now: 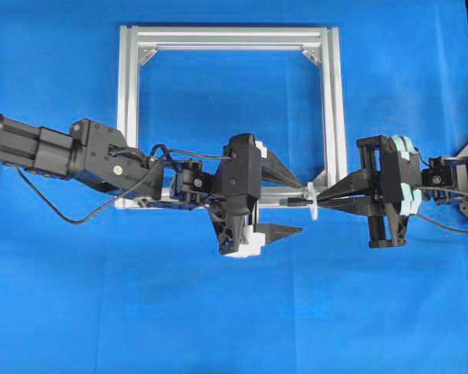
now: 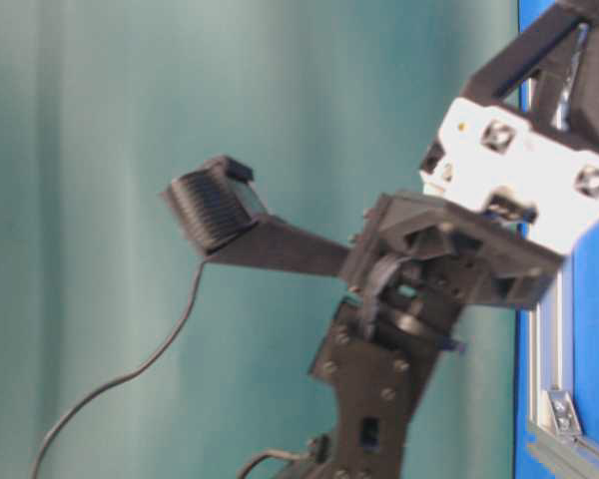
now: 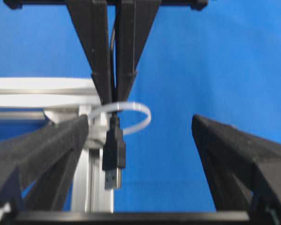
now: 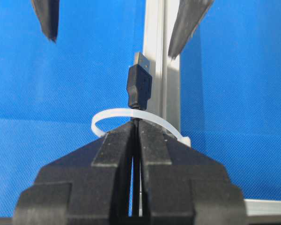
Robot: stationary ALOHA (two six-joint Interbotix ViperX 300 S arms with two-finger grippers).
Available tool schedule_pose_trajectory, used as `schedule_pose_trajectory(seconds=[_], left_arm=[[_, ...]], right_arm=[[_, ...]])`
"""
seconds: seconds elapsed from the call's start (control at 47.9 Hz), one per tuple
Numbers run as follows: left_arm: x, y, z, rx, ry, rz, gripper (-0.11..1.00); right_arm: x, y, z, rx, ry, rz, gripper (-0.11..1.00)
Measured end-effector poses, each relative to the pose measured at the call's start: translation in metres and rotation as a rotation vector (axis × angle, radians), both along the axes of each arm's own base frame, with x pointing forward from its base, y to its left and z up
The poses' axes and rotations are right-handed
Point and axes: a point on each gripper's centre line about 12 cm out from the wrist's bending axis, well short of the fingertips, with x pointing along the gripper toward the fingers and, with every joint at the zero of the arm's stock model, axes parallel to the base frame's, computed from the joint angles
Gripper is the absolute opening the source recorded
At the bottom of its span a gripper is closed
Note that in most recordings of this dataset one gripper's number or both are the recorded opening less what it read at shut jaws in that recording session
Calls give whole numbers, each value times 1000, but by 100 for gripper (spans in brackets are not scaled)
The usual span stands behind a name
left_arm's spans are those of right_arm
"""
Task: Insert the wire through the string loop located on the right side.
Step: 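Grasp the USB plug beyond the loop with the left gripper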
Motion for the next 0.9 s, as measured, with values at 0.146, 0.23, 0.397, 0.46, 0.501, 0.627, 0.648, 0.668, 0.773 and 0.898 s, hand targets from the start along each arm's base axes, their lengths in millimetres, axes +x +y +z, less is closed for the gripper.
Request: schedule_pose_trajectory(seconds=[0.146,0.23,0.397,0.46,0.501,0.627,0.648,0.668,0.773,0.898], left_arm=[[4,3,-26,5,46,7,86],[8,5,-33,7,56,10,86],[9,8,-36,7,61,16,86],[8,8,-36,7,63,16,86],[8,8,-36,7,63,16,86],[8,8,-36,6,63,17,86],[8,8,-36,6,63,17,86],[9,8,-36,7,63,18,86],[8,8,-36,7,63,16,86],[9,8,-36,7,61,16,86]], right_arm=[[0,0,0,1,0,-1,-4],[0,0,0,0,2,0,-4],[0,0,0,1,2,-1,-4],[0,0,0,0,0,0,-4],[0,0,0,0,0,0,-4],[0,0,0,0,2,0,-4],[0,0,0,0,0,0,-4],[0,0,-1,1,3,-1,-4],[0,0,0,0,0,2,-4],[0,0,0,0,2,0,-4]])
